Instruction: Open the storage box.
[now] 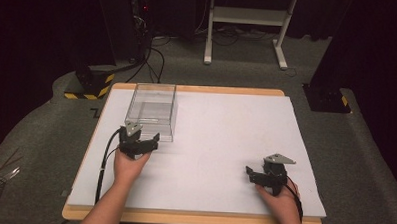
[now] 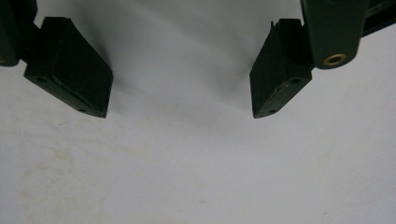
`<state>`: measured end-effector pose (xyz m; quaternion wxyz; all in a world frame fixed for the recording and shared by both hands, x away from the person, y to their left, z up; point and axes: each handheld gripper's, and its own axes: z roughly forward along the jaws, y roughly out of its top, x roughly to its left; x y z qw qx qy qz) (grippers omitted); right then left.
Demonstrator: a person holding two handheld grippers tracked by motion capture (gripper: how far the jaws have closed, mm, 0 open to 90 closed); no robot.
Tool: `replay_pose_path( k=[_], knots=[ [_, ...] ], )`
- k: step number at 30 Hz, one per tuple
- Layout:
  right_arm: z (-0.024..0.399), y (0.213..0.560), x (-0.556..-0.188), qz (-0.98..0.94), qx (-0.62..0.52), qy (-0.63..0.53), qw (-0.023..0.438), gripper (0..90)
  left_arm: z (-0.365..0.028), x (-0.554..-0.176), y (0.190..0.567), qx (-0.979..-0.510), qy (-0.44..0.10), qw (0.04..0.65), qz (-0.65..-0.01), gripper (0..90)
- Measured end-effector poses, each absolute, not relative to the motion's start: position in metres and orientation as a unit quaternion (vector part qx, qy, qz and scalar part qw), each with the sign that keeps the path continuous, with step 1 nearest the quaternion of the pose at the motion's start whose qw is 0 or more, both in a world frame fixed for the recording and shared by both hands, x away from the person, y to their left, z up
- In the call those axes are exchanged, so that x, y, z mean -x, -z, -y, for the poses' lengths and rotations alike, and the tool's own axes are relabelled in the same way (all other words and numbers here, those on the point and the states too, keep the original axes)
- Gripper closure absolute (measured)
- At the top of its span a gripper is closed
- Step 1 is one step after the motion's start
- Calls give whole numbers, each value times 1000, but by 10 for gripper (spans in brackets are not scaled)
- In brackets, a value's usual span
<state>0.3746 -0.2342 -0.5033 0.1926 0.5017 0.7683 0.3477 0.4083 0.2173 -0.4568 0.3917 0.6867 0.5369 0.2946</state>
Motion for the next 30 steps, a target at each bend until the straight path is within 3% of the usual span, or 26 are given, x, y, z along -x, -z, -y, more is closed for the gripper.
replay_pose_path(
  k=[18,30],
  knots=[
    [234,503,-375,-768,-502,-349,192,212,-208,-425,453,-668,-312,381,-558,158],
    [234,503,-375,-767,-503,-349,191,212,-199,-427,456,-652,-341,362,-573,259]
  ],
)
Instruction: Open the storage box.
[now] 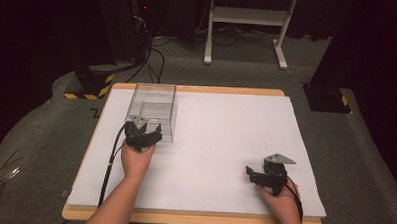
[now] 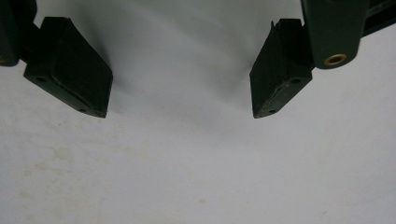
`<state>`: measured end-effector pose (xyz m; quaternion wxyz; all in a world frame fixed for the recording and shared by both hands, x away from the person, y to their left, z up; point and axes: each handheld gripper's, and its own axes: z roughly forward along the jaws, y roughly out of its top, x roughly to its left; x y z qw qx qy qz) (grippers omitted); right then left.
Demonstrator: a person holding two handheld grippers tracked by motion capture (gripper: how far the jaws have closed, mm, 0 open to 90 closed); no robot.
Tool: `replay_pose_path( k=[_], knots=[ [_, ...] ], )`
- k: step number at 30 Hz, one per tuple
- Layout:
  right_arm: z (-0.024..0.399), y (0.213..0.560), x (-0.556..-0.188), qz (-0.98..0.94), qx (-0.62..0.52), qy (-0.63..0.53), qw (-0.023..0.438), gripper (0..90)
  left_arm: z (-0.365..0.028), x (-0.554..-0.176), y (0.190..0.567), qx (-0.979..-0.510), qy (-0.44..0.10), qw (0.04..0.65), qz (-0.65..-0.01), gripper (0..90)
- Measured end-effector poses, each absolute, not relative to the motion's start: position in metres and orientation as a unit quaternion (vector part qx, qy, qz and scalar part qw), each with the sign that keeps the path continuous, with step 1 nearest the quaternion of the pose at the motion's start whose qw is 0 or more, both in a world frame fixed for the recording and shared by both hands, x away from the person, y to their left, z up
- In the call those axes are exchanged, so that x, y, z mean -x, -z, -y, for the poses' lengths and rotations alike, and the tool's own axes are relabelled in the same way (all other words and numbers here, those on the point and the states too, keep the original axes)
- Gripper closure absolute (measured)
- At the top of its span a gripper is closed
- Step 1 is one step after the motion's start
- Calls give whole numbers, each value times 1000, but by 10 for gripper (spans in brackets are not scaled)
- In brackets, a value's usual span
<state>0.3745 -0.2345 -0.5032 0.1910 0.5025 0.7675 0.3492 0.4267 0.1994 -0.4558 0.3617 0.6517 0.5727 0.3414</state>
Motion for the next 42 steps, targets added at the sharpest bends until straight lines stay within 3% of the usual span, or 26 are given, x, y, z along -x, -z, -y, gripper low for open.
replay_pose_path(
  k=[6,42],
  knots=[
    [234,503,-375,-768,-502,-349,191,212,-196,-425,459,-640,-360,356,-578,319],
    [234,503,-375,-768,-502,-348,192,212,-193,-400,459,-636,-362,358,-580,325]
  ],
)
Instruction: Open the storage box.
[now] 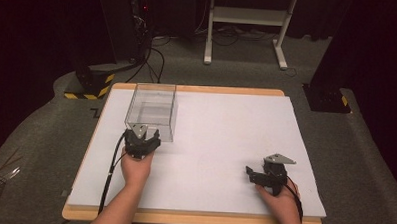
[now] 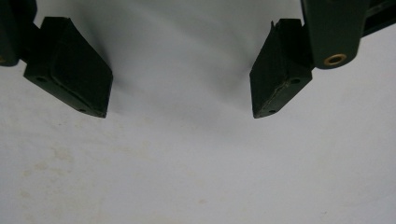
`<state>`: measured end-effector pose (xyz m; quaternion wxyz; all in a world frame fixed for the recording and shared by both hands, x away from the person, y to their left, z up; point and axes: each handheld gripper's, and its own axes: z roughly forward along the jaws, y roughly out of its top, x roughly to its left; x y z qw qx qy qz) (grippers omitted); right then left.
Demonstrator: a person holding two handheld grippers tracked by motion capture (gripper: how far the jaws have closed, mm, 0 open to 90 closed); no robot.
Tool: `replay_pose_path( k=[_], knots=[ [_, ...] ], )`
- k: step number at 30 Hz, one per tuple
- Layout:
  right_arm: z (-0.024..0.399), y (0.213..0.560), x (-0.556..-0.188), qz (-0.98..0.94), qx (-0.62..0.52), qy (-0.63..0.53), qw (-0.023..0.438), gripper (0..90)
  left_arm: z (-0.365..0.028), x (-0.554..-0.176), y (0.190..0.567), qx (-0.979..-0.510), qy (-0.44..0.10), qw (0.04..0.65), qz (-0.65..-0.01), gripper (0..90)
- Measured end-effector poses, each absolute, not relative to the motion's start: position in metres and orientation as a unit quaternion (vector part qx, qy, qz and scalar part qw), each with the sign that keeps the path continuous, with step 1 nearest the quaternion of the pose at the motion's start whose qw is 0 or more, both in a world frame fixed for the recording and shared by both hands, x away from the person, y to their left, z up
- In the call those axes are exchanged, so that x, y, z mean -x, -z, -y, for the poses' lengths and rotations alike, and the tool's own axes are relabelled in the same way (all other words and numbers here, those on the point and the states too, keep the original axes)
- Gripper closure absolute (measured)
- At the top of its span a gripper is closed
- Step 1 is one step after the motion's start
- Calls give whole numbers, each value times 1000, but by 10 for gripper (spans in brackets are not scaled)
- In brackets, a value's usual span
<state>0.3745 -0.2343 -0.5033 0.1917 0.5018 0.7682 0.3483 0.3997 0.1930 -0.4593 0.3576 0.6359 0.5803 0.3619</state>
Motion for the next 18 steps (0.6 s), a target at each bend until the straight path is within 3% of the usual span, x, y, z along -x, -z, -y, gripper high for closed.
replay_pose_path(
  k=[18],
  knots=[
    [234,503,-375,-768,-502,-349,192,212,-193,-376,461,-636,-364,364,-575,326]
  ],
)
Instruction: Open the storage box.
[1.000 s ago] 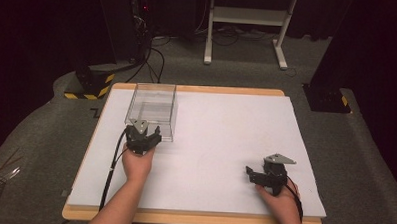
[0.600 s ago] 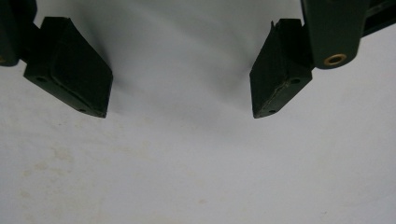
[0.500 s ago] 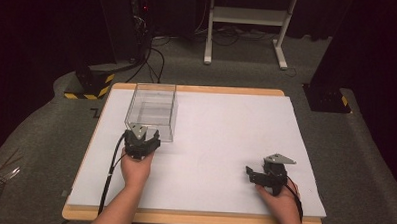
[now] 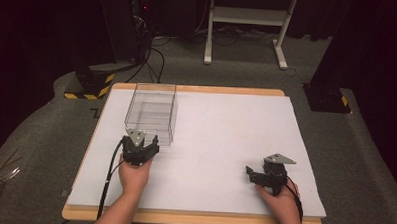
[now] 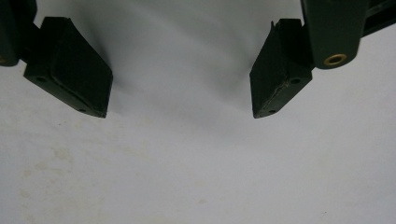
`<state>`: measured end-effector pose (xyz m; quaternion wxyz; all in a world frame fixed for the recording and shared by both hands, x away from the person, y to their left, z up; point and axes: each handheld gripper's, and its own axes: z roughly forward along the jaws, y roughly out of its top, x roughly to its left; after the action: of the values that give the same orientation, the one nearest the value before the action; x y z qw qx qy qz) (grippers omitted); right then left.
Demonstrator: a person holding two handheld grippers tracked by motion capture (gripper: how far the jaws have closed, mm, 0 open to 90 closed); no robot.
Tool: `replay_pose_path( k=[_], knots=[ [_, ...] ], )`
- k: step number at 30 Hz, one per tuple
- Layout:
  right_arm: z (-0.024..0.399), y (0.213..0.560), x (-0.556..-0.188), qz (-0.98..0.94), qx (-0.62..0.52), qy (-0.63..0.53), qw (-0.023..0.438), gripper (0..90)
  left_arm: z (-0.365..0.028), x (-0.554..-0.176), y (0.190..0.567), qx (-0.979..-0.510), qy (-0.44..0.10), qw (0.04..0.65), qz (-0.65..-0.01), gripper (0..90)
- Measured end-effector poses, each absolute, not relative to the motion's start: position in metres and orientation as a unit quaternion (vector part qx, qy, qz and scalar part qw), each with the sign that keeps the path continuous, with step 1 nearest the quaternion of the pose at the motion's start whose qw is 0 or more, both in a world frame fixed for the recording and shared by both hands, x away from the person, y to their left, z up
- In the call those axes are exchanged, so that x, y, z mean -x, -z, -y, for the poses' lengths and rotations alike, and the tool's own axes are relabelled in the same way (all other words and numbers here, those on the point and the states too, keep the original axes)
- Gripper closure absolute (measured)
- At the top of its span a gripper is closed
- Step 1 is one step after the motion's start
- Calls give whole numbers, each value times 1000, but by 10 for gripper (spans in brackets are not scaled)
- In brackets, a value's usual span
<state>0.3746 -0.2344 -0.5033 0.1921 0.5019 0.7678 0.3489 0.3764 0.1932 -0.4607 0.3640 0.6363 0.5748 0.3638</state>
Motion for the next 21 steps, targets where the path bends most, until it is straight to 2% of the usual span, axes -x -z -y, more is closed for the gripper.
replay_pose_path(
  k=[21],
  knots=[
    [234,503,-375,-768,-502,-349,192,211,-194,-343,462,-641,-364,367,-567,326]
  ],
)
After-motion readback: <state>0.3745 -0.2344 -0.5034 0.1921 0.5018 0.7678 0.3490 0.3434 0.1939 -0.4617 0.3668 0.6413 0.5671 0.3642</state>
